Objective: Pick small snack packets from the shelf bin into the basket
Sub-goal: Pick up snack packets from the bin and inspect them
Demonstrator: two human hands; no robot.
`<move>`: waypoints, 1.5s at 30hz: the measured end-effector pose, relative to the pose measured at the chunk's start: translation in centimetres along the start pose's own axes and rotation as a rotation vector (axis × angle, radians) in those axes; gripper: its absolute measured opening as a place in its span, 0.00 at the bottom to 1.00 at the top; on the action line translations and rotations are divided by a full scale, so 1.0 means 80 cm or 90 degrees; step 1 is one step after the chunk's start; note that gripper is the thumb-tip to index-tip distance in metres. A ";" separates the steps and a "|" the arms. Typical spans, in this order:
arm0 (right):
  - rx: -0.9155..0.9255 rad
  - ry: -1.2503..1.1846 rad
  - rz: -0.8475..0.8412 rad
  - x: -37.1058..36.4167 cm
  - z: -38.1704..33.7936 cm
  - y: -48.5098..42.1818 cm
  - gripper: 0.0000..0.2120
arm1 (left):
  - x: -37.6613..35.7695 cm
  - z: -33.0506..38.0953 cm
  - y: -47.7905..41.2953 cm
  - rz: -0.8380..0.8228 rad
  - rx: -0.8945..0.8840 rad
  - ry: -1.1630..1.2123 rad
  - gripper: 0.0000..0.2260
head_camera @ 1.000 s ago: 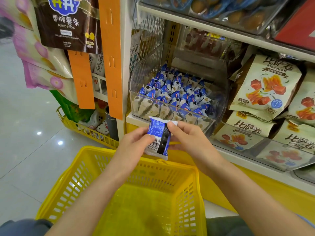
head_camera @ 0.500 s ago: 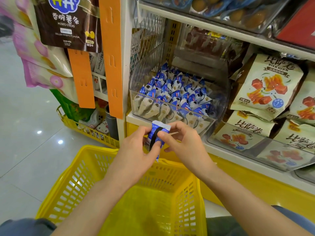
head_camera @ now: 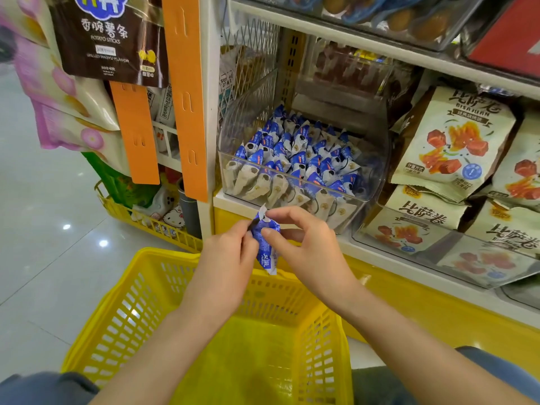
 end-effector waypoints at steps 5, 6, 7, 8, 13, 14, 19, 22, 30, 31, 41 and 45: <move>0.008 -0.012 0.014 0.004 -0.003 -0.003 0.08 | 0.002 -0.002 -0.007 -0.018 0.045 0.085 0.11; 0.003 -0.021 0.005 0.004 -0.003 -0.004 0.08 | 0.001 -0.004 -0.007 -0.032 0.061 0.114 0.11; -0.005 -0.029 -0.012 0.002 -0.002 -0.005 0.09 | 0.000 -0.007 -0.008 -0.047 0.082 0.144 0.11; -0.013 -0.033 -0.035 -0.003 -0.001 -0.005 0.11 | -0.001 -0.010 -0.009 -0.058 0.104 0.172 0.11; -0.010 -0.007 -0.090 -0.015 -0.001 0.001 0.23 | -0.009 -0.021 -0.009 -0.096 0.169 0.254 0.12; -0.008 -0.004 -0.085 -0.014 -0.001 0.001 0.23 | -0.013 -0.021 -0.009 -0.113 0.179 0.276 0.12; -0.013 -0.003 -0.061 -0.009 0.003 0.001 0.25 | -0.020 -0.020 -0.010 -0.149 0.170 0.292 0.16; -0.008 0.005 -0.064 -0.010 0.004 0.001 0.25 | -0.021 -0.018 -0.010 -0.161 0.151 0.283 0.17; -0.018 -0.028 -0.063 -0.003 -0.002 -0.009 0.16 | -0.029 -0.015 -0.011 -0.262 0.292 0.557 0.16; -0.017 -0.025 -0.041 0.001 -0.003 -0.009 0.16 | -0.030 -0.010 -0.009 -0.288 0.272 0.553 0.20; 0.009 -0.064 -0.109 0.020 -0.026 -0.027 0.18 | -0.011 -0.016 -0.021 -0.220 0.261 0.486 0.08; 0.067 0.167 0.086 0.082 -0.029 -0.077 0.12 | -0.001 -0.028 -0.032 -0.164 0.295 0.510 0.06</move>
Point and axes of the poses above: each hand's wrist, its own y-axis away from the middle knuckle, its own x-axis out of the back of the hand, z = x × y, the point moved 8 cm from there along -y, towards the middle knuckle, and after that the axes turned 12 degrees about x, right-handed, at the moved point
